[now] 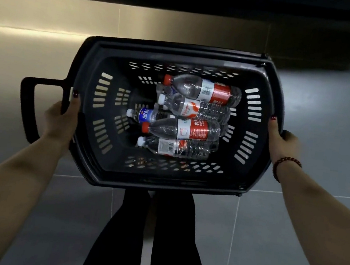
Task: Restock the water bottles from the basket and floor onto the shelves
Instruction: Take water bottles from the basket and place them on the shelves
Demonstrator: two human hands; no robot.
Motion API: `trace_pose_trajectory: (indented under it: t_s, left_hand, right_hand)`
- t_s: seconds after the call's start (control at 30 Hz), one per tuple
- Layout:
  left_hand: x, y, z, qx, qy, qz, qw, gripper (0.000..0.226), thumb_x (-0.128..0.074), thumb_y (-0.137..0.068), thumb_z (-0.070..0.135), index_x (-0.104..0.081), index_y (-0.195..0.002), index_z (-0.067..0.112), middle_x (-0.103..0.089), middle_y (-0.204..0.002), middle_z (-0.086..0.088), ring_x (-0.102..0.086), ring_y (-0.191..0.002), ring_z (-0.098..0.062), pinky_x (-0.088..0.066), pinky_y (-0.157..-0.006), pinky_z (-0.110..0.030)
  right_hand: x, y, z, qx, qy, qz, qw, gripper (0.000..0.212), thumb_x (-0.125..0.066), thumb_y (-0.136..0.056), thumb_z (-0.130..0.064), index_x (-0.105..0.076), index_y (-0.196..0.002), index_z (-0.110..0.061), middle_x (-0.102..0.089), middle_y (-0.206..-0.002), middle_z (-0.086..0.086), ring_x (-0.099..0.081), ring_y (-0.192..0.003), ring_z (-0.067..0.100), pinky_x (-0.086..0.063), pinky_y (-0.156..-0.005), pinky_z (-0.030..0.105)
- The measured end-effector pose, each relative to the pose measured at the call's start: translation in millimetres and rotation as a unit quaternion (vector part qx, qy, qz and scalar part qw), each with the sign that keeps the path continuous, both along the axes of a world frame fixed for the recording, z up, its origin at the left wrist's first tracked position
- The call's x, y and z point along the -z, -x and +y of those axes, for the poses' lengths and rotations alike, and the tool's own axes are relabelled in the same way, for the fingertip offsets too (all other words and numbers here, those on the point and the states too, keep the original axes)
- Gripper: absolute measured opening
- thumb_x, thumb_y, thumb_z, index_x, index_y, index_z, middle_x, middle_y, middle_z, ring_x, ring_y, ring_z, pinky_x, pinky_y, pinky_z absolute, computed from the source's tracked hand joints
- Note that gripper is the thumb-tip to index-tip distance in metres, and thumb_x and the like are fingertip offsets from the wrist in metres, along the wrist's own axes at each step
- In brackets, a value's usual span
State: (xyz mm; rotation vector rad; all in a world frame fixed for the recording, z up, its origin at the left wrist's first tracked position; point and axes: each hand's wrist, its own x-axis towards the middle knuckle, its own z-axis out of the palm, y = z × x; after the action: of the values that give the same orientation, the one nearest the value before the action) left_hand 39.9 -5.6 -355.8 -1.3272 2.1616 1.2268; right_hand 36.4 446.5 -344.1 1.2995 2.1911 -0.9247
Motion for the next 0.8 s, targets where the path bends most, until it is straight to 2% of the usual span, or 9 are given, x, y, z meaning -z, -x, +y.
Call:
trace_pose_trajectory:
  t_s: [0.07,0.17,0.27,0.43,0.5,0.57,0.67,0.73,0.8]
  left_hand:
    - [0,-1,1,0.000,0.009,-0.004,1.000,0.055,-0.052,-0.080,0.073,-0.057,-0.073,0.019,-0.059,-0.079,-0.006,-0.055,-0.073,-0.020,-0.044,-0.069,-0.034]
    - [-1,-2,2,-0.001,0.026,-0.017,1.000,0.068,-0.050,-0.069,0.086,-0.048,-0.065,0.018,-0.049,-0.066,-0.003,-0.047,-0.062,-0.018,-0.038,-0.060,-0.033]
    - [0,1,4,-0.003,0.026,-0.021,0.999,0.063,-0.050,-0.077,0.079,-0.046,-0.064,0.017,-0.047,-0.064,-0.003,-0.045,-0.060,-0.017,-0.038,-0.059,-0.032]
    - [-2,3,6,0.007,0.024,-0.014,1.000,0.056,-0.053,-0.086,0.065,-0.048,-0.065,0.014,-0.048,-0.063,-0.003,-0.045,-0.057,-0.014,-0.039,-0.056,-0.028]
    - [-6,3,7,0.004,0.014,-0.013,1.000,0.054,-0.053,-0.086,0.065,-0.052,-0.065,0.015,-0.051,-0.065,-0.003,-0.048,-0.059,-0.014,-0.043,-0.060,-0.028]
    - [-6,3,4,0.003,0.010,-0.013,1.000,0.057,-0.053,-0.083,0.069,-0.057,-0.068,0.015,-0.056,-0.069,-0.003,-0.053,-0.063,-0.016,-0.046,-0.065,-0.029]
    - [-8,4,1,-0.015,0.008,-0.012,1.000,0.080,-0.048,-0.064,0.089,-0.062,-0.077,0.012,-0.059,-0.076,-0.008,-0.057,-0.072,-0.022,-0.047,-0.071,-0.034]
    - [-6,2,0,-0.036,0.005,-0.008,0.999,0.082,-0.048,-0.057,0.094,-0.059,-0.073,0.014,-0.056,-0.073,-0.008,-0.054,-0.069,-0.021,-0.046,-0.067,-0.033]
    - [-4,0,4,-0.060,-0.007,0.011,0.998,0.069,-0.052,-0.069,0.084,-0.052,-0.067,0.015,-0.051,-0.066,-0.005,-0.049,-0.063,-0.019,-0.041,-0.060,-0.029]
  right_hand:
    - [4,3,1,-0.007,-0.022,-0.009,1.000,0.057,-0.042,-0.090,-0.062,-0.051,-0.071,-0.009,-0.051,-0.063,0.005,-0.048,-0.056,0.018,-0.035,-0.050,0.025]
    - [8,6,2,-0.013,-0.036,-0.018,0.999,0.058,-0.039,-0.093,-0.060,-0.041,-0.061,-0.011,-0.043,-0.058,0.005,-0.042,-0.055,0.021,-0.034,-0.050,0.027]
    - [9,8,4,-0.043,-0.041,-0.044,0.997,0.060,-0.036,-0.093,-0.061,-0.047,-0.069,-0.006,-0.045,-0.061,0.007,-0.047,-0.064,0.025,-0.037,-0.056,0.030]
    - [4,10,7,-0.085,-0.027,-0.070,0.994,0.064,-0.032,-0.094,-0.060,-0.054,-0.081,-0.002,-0.050,-0.066,0.009,-0.045,-0.056,0.020,-0.035,-0.050,0.026]
    - [3,11,9,-0.087,-0.016,-0.080,0.993,0.066,-0.032,-0.094,-0.062,-0.057,-0.084,-0.001,-0.053,-0.069,0.009,-0.049,-0.060,0.022,-0.040,-0.055,0.030]
    - [2,14,9,-0.090,-0.012,-0.093,0.992,0.066,-0.031,-0.093,-0.062,-0.058,-0.086,-0.003,-0.056,-0.072,0.009,-0.053,-0.068,0.027,-0.044,-0.067,0.034]
    - [1,16,9,-0.091,-0.013,-0.097,0.991,0.065,-0.032,-0.093,-0.062,-0.058,-0.085,-0.003,-0.059,-0.083,0.014,-0.056,-0.079,0.031,-0.049,-0.076,0.040]
    - [1,16,10,-0.088,-0.008,-0.100,0.991,0.064,-0.032,-0.093,-0.063,-0.058,-0.086,-0.004,-0.060,-0.088,0.015,-0.058,-0.083,0.033,-0.052,-0.083,0.044]
    - [2,17,11,-0.085,-0.004,-0.105,0.991,0.064,-0.033,-0.092,-0.064,-0.059,-0.089,-0.005,-0.061,-0.092,0.016,-0.060,-0.089,0.035,-0.052,-0.088,0.049]
